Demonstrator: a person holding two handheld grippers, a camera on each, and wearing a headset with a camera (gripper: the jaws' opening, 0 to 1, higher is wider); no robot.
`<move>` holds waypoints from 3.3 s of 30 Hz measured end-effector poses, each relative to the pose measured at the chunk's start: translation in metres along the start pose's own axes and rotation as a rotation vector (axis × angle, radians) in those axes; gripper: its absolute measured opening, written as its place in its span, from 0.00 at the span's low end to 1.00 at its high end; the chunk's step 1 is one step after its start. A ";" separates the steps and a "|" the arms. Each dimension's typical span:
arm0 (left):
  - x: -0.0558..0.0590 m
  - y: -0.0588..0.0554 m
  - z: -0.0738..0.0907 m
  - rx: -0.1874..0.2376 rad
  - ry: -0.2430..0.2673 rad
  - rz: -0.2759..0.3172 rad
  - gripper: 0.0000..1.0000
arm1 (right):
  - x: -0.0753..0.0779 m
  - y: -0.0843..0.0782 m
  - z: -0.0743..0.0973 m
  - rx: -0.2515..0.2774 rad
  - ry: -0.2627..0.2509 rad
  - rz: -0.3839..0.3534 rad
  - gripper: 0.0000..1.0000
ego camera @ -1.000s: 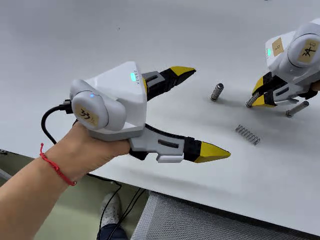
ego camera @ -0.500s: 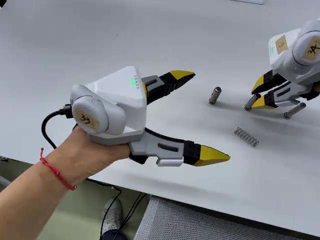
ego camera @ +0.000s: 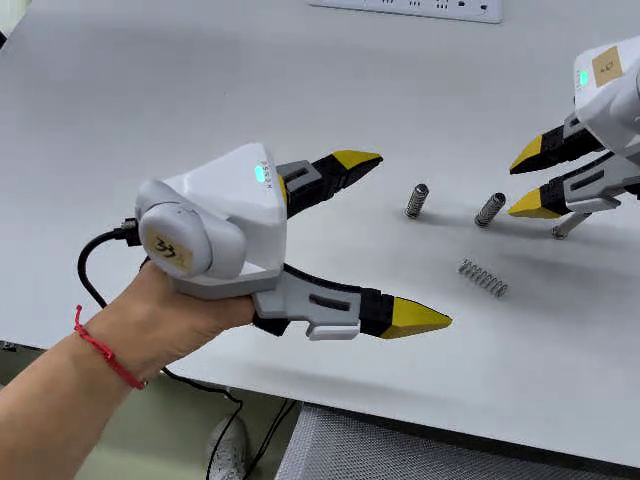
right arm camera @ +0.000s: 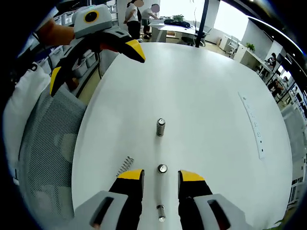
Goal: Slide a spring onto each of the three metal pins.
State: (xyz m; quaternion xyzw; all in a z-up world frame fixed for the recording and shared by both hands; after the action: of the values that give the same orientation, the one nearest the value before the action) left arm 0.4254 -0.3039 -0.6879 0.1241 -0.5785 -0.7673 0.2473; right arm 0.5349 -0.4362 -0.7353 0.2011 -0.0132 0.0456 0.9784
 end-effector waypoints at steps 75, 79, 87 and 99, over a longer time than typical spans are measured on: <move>0.004 -0.075 -0.112 -0.506 -0.285 -0.399 0.38 | -0.120 -0.170 0.103 0.376 -0.198 -0.417 0.87; 0.003 -0.082 -0.119 -0.517 -0.286 -0.396 0.32 | -0.124 -0.172 0.103 0.375 -0.201 -0.426 0.87; 0.004 -0.088 -0.129 -0.529 -0.277 -0.391 0.24 | -0.126 -0.176 0.105 0.377 -0.209 -0.441 0.85; 0.003 -0.098 -0.130 -0.562 -0.258 -0.392 0.18 | -0.127 -0.177 0.106 0.392 -0.220 -0.452 0.82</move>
State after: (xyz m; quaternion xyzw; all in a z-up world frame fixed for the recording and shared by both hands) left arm 0.4612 -0.3923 -0.8191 0.0621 -0.3365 -0.9386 0.0449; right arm 0.4249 -0.6503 -0.7127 0.3874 -0.0647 -0.1934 0.8991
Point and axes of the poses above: the centre of the closed fingertips' face, and the gripper's own axes: z roughly backward along the fingers, x roughly to its right, y roughly out of its top, the point moved 4 cm from there along z, roughly backward along the fingers, and after that the axes turned 4 degrees about -x, right-handed, at the moved point
